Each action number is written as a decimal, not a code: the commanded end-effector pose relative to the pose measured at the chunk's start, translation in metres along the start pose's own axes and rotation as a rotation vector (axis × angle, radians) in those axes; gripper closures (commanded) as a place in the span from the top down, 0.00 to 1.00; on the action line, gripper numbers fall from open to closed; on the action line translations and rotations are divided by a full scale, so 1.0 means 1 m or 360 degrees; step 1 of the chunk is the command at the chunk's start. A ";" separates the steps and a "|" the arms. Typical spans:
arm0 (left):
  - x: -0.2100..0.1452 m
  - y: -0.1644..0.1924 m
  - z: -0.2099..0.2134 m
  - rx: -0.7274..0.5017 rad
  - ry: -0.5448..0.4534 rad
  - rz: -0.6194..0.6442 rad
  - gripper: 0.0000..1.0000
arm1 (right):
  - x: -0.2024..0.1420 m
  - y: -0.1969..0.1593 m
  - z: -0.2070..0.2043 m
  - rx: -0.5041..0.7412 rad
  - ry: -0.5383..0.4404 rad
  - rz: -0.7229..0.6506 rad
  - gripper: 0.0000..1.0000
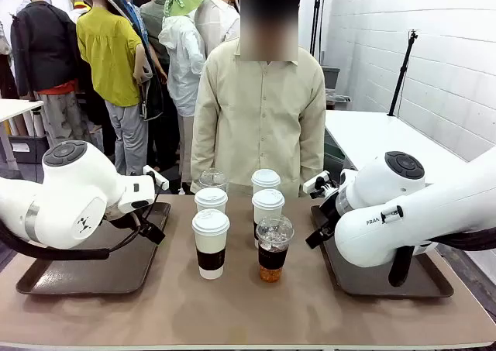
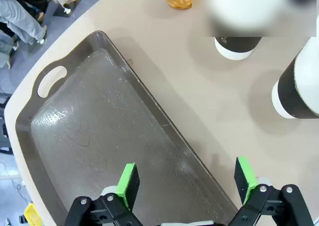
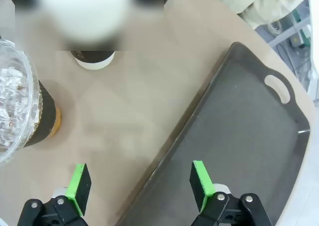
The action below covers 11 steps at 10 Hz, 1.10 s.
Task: Distribute the coffee onto the tray.
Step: Pick up one iced Americano and place it on the right Handle tray.
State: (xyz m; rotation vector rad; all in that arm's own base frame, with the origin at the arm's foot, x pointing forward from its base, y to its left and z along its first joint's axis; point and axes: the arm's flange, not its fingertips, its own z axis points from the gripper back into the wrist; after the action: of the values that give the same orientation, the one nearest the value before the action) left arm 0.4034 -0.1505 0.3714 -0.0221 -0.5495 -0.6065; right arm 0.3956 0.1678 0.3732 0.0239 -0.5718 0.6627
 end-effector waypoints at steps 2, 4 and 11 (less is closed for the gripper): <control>0.000 0.000 0.000 0.0000 0.0000 0.0000 1.00 | 0.000 0.000 0.000 0.0000 0.0000 0.0000 1.00; 0.000 0.000 0.000 0.0000 0.0000 0.0000 1.00 | 0.000 0.000 0.000 0.0000 0.0000 0.0000 1.00; 0.000 0.000 0.000 0.0000 0.0000 0.0000 1.00 | 0.000 0.000 0.000 0.0000 0.0000 0.0000 1.00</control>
State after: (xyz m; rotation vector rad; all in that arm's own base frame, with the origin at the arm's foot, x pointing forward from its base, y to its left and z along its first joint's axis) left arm 0.4033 -0.1508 0.3714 -0.0221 -0.5495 -0.6071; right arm 0.3957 0.1677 0.3732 0.0236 -0.5719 0.6627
